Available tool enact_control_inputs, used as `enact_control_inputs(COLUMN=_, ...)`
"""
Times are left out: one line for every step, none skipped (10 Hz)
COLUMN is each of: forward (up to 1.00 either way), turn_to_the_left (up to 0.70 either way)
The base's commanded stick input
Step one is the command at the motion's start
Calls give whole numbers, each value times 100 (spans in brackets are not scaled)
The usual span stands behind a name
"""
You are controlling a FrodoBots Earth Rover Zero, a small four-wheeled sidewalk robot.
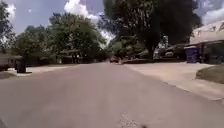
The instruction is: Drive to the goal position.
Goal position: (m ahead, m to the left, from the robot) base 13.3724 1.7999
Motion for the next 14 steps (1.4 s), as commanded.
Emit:
enact_control_inputs(forward=85, turn_to_the_left=0)
enact_control_inputs(forward=85, turn_to_the_left=0)
enact_control_inputs(forward=85, turn_to_the_left=0)
enact_control_inputs(forward=85, turn_to_the_left=0)
enact_control_inputs(forward=85, turn_to_the_left=0)
enact_control_inputs(forward=85, turn_to_the_left=0)
enact_control_inputs(forward=85, turn_to_the_left=0)
enact_control_inputs(forward=85, turn_to_the_left=0)
enact_control_inputs(forward=85, turn_to_the_left=0)
enact_control_inputs(forward=85, turn_to_the_left=0)
enact_control_inputs(forward=85, turn_to_the_left=0)
enact_control_inputs(forward=85, turn_to_the_left=0)
enact_control_inputs(forward=85, turn_to_the_left=0)
enact_control_inputs(forward=85, turn_to_the_left=0)
